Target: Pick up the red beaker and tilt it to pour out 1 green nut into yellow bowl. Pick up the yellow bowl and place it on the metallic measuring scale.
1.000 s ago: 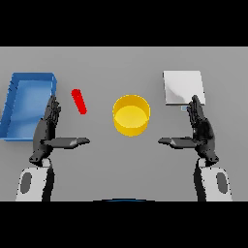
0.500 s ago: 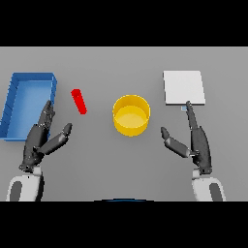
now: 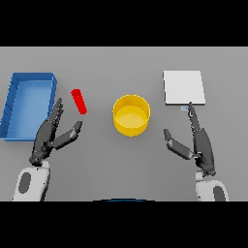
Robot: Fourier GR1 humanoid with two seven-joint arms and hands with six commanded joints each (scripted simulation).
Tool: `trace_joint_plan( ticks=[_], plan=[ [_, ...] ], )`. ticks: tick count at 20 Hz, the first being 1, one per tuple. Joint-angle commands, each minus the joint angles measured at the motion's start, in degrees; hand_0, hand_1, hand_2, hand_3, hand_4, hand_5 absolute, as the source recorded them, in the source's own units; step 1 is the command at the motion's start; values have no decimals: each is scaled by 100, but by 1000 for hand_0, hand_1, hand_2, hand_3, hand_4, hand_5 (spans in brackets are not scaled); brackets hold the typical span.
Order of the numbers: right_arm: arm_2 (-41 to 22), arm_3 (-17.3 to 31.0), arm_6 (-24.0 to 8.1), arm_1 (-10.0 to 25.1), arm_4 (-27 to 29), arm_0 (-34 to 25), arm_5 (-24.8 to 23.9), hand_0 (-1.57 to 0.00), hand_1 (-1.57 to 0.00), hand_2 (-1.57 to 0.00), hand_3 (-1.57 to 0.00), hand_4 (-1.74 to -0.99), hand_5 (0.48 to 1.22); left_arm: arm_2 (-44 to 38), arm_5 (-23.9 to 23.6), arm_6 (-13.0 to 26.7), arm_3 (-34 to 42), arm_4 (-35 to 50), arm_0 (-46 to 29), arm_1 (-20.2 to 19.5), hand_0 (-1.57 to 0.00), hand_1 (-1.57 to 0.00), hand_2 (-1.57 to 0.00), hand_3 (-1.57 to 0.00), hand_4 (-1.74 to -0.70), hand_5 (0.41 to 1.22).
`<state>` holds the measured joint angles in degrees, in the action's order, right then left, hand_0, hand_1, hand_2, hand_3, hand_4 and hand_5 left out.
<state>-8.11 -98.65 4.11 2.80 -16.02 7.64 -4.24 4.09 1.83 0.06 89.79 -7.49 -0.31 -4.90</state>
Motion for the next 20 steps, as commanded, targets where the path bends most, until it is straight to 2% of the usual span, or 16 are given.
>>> trace_joint_plan(
  ticks=[1,3,6,10,14,16,17,20],
  plan=[
    [-22,-13,10,-14,-2,-3,13,1,1,1,1,-1246,627,-34,-31,39,-222,-29,252,11,1,1,1,1,-1219,622],
    [-6,40,137,-23,43,30,28,1,1,1,1,-1260,633,-46,-105,-80,-659,-160,541,46,1,1,1,1,-1227,629],
    [78,99,124,-31,192,-82,60,1,1,1,1,-1280,634,-146,-105,-274,-1228,-173,878,51,1,1,1,1,-1248,650],
    [45,112,228,-1,139,-32,81,1,1,1,1,-1268,635,-322,-174,-507,-1841,-166,1417,26,1,1,1,1,-1271,677],
    [54,71,119,-19,109,-66,39,1,1,1,1,-1267,640,-400,-221,-497,-2482,-211,1944,85,1,1,1,1,-1292,688],
    [127,15,113,70,197,-42,109,1,1,1,1,-1272,644,-378,-219,-630,-2607,-274,1962,73,1,1,1,1,-1298,691],
    [132,26,84,76,188,-72,101,1,1,1,1,-1271,646,-405,-238,-554,-2703,-276,2088,76,1,1,1,1,-1297,690],
    [73,39,79,-23,191,-21,93,1,1,1,1,-1269,642,-465,-227,-556,-2976,-265,2304,72,1,1,1,1,-1289,683]
  ],
)
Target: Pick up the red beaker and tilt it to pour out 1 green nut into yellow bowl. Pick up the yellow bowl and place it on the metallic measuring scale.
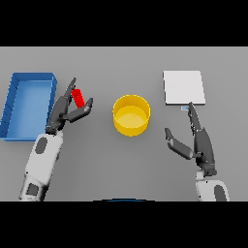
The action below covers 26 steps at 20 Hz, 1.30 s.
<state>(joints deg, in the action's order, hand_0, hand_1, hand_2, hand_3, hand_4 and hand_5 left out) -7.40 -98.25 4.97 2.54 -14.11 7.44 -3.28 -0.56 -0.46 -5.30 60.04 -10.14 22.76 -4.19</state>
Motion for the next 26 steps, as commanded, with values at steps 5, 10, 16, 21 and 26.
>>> trace_joint_plan(
  ticks=[5,10,16,21,26],
  plan=[
    [91,-31,-116,79,26,-54,-16,1,1,1,1,-1264,640,-148,-9,-208,-466,91,410,77,1,1,1,1,-1320,692],
    [61,-17,-13,74,-16,-23,-26,1,1,1,1,-1260,642,-388,-115,-475,-898,265,660,215,-119,-146,-182,-124,-1410,750],
    [58,-43,-81,38,-47,-9,-81,1,1,1,1,-1252,644,-354,-277,-546,-1121,113,833,230,-1106,-1125,-1142,-974,-1603,1078],
    [30,-88,-4,-8,2,70,-54,1,1,1,1,-1258,644,-318,-386,-462,-1073,40,817,313,-1419,-1425,-1430,-1375,-1552,1159],
    [103,-95,27,101,16,77,-38,1,1,1,1,-1258,646,-386,-524,-542,-626,403,753,373,-1521,-1523,-1525,-1507,-1679,1122]
  ],
)
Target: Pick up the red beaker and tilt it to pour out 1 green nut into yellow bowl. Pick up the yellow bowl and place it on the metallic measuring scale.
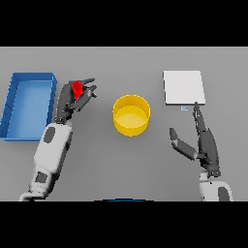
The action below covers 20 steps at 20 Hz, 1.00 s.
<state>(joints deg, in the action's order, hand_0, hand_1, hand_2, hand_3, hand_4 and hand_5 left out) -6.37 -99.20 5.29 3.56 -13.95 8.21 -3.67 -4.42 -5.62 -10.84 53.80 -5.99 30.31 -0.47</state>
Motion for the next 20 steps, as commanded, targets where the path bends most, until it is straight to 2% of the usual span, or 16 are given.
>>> trace_joint_plan(
  ticks=[1,6,7,8,9,12,13,15,18,20],
  plan=[
    [-24,-19,-3,-31,-20,-28,-19,1,1,1,1,-1259,647,61,-61,41,171,-20,-52,-3,-1531,-1533,-1534,-1520,-1692,1118],
    [-72,41,45,-28,-147,-45,-59,1,1,1,1,-1261,661,653,-6,552,792,-459,63,-393,-1558,-1558,-1559,-1554,-1725,1117],
    [-81,16,76,-1,-125,24,-7,1,1,1,1,-1257,663,846,59,840,848,-657,150,-533,-1561,-1561,-1561,-1558,-1728,1121],
    [-91,19,-17,-10,-186,-28,-48,1,1,1,1,-1253,666,1039,138,1017,917,-830,214,-648,-1563,-1563,-1563,-1560,-1731,1124],
    [-112,-25,46,8,-205,27,-35,1,1,1,1,-1256,671,1189,192,1145,972,-954,242,-722,-1564,-1565,-1565,-1562,-1733,1125],
    [-119,-36,-129,-30,-228,-19,-63,1,1,1,1,-1256,678,1521,253,1435,1065,-1197,294,-834,-1564,-1565,-1565,-1562,-1733,1112],
    [-124,-41,-54,-6,-231,40,-44,1,1,1,1,-1256,678,1609,253,1502,1083,-1260,308,-861,-1564,-1565,-1565,-1562,-1733,1111],
    [-127,-52,-138,-5,-217,-16,-22,1,1,1,1,-1254,680,1830,231,1756,1127,-1451,364,-895,-1566,-1566,-1566,-1564,-1734,1114],
    [-165,-114,-127,-12,-209,65,20,1,1,1,1,-1252,685,2341,229,2217,1051,-2158,692,-1189,-1568,-1568,-1568,-1567,-1738,1131],
    [-156,-190,-150,-12,-156,93,50,1,1,1,1,-1255,689,2769,321,2375,975,-2628,875,-1338,-1569,-1569,-1569,-1569,-1739,1132]
  ],
)
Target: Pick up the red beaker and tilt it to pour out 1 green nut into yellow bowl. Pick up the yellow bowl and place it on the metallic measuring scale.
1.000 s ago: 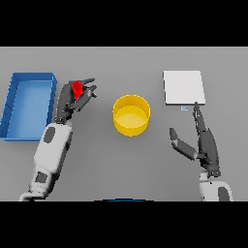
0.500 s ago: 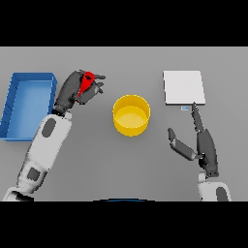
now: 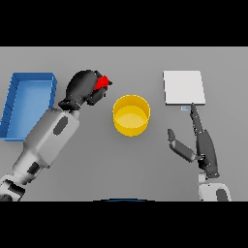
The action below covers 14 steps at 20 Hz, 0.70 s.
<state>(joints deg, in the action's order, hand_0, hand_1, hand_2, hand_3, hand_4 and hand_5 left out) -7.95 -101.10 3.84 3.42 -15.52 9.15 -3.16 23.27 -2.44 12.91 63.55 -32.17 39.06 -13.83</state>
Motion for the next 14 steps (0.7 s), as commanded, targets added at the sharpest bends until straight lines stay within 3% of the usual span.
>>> trace_joint_plan(
  ticks=[1,4,6,8,9,13,14],
  plan=[
    [-44,-1,-50,-33,-64,-10,-28,1,1,1,1,-1256,690,211,77,54,-20,-231,115,-87,-1570,-1570,-1570,-1569,-1739,1127],
    [-6,43,-124,-18,-38,-41,-19,1,1,1,1,-1270,700,711,311,213,-223,-751,498,-219,-1570,-1570,-1570,-1570,-1740,1173],
    [13,12,-41,8,0,-5,4,1,1,1,1,-1274,704,1011,401,150,-341,-1029,683,-274,-1571,-1571,-1571,-1570,-1740,1190],
    [-7,3,1,-43,2,-6,-19,1,1,1,1,-1284,705,1272,595,31,-368,-1238,856,-386,-1571,-1571,-1571,-1571,-1649,1201],
    [-3,29,-21,-69,27,-36,-19,1,1,1,1,-1283,702,1386,738,-24,-347,-1312,962,-460,-1571,-1571,-1571,-1571,-1666,1205],
    [56,144,51,-153,116,-27,-66,1,1,1,1,-1292,678,2012,1321,-171,-614,-1697,1531,-443,-1571,-1571,-1571,-1277,-1701,1215],
    [85,163,52,-165,183,-56,-49,1,1,1,1,-1294,672,2178,1383,-293,-694,-1792,1649,-426,-1571,-1571,-1571,-1336,-1707,1216]
  ],
)
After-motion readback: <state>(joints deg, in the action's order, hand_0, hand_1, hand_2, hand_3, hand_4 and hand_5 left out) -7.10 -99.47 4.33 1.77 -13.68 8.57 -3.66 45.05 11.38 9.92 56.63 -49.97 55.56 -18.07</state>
